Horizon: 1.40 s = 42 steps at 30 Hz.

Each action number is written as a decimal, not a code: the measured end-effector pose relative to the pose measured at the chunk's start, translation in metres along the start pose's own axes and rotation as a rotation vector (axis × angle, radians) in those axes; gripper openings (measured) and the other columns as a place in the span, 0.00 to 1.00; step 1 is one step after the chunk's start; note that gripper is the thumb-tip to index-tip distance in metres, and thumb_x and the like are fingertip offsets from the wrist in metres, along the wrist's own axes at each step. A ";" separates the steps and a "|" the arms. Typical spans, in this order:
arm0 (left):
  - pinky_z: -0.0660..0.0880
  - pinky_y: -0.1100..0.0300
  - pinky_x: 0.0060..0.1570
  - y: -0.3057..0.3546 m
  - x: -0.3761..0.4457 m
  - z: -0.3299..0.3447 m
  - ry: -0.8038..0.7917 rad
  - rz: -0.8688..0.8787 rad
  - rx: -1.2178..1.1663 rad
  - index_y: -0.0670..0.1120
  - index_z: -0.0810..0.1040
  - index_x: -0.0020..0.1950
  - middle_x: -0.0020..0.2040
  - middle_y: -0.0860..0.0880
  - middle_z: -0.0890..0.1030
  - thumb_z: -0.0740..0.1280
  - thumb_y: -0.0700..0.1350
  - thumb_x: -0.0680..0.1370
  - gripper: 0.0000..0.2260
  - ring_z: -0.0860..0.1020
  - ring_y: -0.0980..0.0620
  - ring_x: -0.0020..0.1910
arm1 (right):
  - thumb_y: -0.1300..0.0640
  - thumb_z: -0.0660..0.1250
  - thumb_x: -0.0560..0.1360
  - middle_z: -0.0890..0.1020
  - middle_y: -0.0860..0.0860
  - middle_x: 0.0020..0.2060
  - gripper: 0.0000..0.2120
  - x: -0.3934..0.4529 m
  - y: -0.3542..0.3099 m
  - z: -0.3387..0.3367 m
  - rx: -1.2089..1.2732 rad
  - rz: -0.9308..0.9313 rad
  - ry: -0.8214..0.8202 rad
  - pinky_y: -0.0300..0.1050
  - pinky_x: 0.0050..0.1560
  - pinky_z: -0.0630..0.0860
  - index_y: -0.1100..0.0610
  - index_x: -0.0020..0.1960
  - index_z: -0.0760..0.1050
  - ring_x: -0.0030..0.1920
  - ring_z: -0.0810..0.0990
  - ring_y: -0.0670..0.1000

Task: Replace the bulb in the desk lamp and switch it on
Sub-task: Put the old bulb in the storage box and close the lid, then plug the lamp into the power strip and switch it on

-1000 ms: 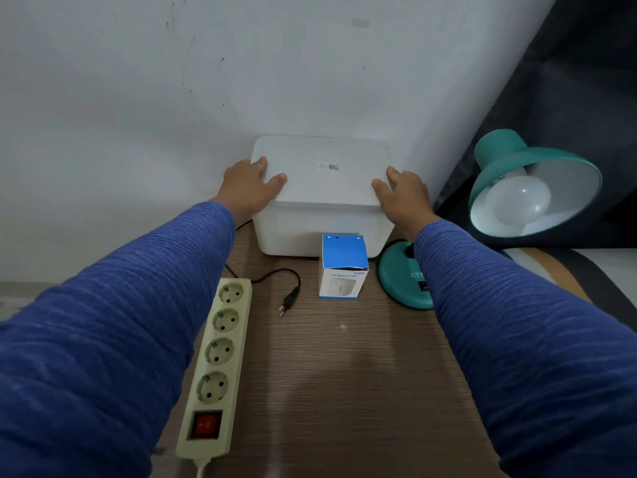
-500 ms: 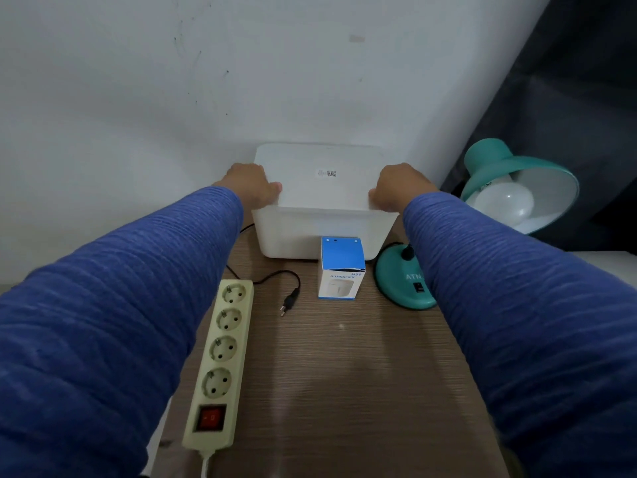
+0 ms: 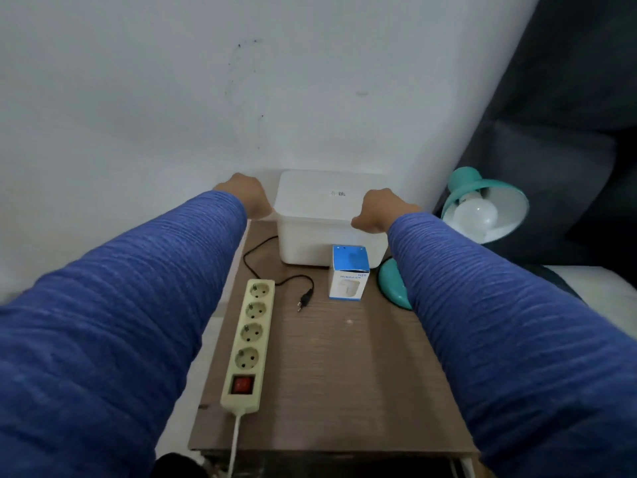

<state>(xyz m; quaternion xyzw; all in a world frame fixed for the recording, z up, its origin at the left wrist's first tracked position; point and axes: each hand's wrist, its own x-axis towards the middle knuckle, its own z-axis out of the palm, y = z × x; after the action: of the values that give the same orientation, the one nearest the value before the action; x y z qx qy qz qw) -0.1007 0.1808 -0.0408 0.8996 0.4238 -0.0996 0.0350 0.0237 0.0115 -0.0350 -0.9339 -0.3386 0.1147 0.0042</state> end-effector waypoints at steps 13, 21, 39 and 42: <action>0.67 0.52 0.65 -0.059 -0.067 0.111 -0.102 -0.017 -0.263 0.39 0.67 0.70 0.70 0.40 0.70 0.56 0.61 0.78 0.31 0.69 0.41 0.68 | 0.51 0.58 0.78 0.79 0.63 0.56 0.19 -0.034 -0.048 0.113 0.085 -0.123 -0.047 0.43 0.46 0.68 0.66 0.56 0.76 0.57 0.77 0.61; 0.66 0.52 0.68 -0.047 -0.108 0.208 -0.212 0.009 -0.838 0.49 0.47 0.77 0.74 0.46 0.65 0.69 0.60 0.71 0.44 0.66 0.45 0.71 | 0.52 0.60 0.79 0.75 0.57 0.67 0.21 -0.034 -0.057 0.171 0.265 -0.092 -0.076 0.46 0.66 0.68 0.55 0.70 0.69 0.67 0.72 0.57; 0.68 0.49 0.69 -0.046 -0.113 0.236 -0.117 0.063 -1.018 0.58 0.41 0.76 0.74 0.52 0.65 0.71 0.57 0.71 0.46 0.70 0.50 0.68 | 0.64 0.66 0.74 0.83 0.56 0.54 0.08 -0.005 -0.053 0.208 0.854 0.218 0.017 0.47 0.62 0.75 0.59 0.49 0.82 0.56 0.80 0.54; 0.69 0.48 0.67 -0.046 -0.114 0.235 -0.109 0.066 -1.012 0.59 0.42 0.76 0.73 0.52 0.67 0.71 0.58 0.70 0.46 0.71 0.50 0.67 | 0.67 0.67 0.72 0.81 0.57 0.53 0.10 -0.005 -0.053 0.210 1.146 0.337 -0.030 0.47 0.49 0.81 0.56 0.49 0.77 0.46 0.81 0.53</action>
<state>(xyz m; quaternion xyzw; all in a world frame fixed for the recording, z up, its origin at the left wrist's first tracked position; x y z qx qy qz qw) -0.2422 0.0899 -0.2461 0.7762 0.3879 0.0726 0.4917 -0.0591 0.0348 -0.2339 -0.8221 -0.0698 0.2912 0.4843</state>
